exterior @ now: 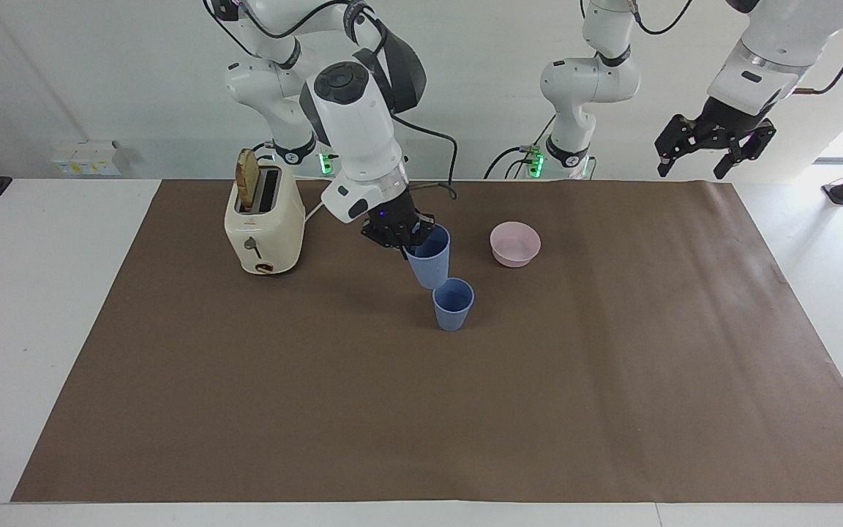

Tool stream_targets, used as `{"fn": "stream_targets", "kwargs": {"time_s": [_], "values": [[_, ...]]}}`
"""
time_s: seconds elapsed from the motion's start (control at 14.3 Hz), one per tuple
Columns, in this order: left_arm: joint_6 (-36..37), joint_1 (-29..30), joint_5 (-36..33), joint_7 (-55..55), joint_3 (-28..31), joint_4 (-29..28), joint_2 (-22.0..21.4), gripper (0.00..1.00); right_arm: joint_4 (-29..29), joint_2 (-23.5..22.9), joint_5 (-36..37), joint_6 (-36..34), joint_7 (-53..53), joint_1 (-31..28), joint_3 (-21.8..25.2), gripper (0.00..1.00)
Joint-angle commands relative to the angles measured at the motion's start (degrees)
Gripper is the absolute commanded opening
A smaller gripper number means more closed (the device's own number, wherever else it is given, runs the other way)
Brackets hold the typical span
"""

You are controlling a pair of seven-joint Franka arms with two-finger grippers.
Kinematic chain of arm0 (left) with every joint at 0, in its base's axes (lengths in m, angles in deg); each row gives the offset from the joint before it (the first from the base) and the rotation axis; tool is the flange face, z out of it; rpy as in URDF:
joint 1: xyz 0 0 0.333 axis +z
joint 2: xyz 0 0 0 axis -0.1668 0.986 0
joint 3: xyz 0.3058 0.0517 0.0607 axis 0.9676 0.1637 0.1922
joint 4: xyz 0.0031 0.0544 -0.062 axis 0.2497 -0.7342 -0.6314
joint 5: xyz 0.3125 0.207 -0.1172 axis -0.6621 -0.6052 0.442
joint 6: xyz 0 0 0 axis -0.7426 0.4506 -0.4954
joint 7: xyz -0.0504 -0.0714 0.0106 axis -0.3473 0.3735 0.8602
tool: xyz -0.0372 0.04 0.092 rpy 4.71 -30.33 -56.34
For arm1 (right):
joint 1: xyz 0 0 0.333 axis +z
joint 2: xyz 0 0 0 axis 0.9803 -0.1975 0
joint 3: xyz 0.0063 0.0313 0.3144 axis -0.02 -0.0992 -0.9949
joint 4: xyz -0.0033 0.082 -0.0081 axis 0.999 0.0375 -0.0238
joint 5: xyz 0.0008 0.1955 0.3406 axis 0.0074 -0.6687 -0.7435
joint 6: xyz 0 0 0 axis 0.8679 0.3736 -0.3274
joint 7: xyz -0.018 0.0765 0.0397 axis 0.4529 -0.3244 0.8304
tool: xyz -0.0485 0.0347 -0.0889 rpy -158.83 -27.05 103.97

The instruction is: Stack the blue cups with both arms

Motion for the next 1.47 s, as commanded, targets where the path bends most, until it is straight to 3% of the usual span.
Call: {"fn": "stream_targets", "kwargs": {"time_s": [0.0,0.7,1.4], "values": [[-0.5,0.4,0.4,-0.2,-0.1,-1.4,-1.2,1.0,1.1,-2.5,-1.2,2.7,-0.8,1.1,0.2,0.0],[-0.5,0.3,0.4,-0.2,-0.1,-1.4,-1.2,1.0,0.7,-7.4,-0.7,8.5,-0.9,2.8,0.2,0.0],[-0.5,0.4,0.4,-0.2,-0.1,-1.4,-1.2,1.0,-2.2,-7.8,-1.0,8.6,-0.9,3.1,0.2,0.0]]}}
